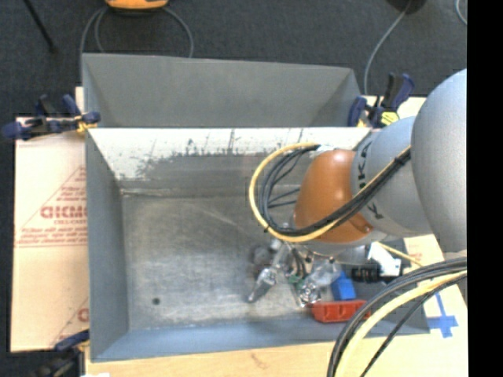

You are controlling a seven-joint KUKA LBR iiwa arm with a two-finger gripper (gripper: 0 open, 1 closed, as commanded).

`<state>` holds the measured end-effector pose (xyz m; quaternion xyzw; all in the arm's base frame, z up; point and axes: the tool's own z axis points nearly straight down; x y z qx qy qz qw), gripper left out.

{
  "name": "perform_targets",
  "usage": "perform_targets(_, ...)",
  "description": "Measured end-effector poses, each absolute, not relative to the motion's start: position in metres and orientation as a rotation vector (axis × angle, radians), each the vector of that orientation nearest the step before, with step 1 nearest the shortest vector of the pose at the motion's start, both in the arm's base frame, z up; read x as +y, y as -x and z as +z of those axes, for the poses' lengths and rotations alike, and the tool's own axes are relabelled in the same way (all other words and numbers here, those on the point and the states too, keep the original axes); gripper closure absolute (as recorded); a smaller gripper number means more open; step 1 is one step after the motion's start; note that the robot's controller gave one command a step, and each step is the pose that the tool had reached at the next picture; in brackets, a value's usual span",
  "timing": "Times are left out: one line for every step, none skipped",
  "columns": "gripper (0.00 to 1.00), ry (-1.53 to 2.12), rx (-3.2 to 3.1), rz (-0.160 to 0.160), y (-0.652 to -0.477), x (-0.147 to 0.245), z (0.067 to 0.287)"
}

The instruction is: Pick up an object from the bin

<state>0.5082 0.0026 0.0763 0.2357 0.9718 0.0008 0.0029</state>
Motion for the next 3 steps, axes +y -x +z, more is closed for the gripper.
perform_targets(1.00,-0.738,3.041,0.005,-0.510,0.002,0.078)
perform_targets(1.00,-0.782,3.033,0.006,-0.510,0.018,0.184)
perform_targets(1.00,-0.772,3.037,0.004,-0.530,0.010,0.226)
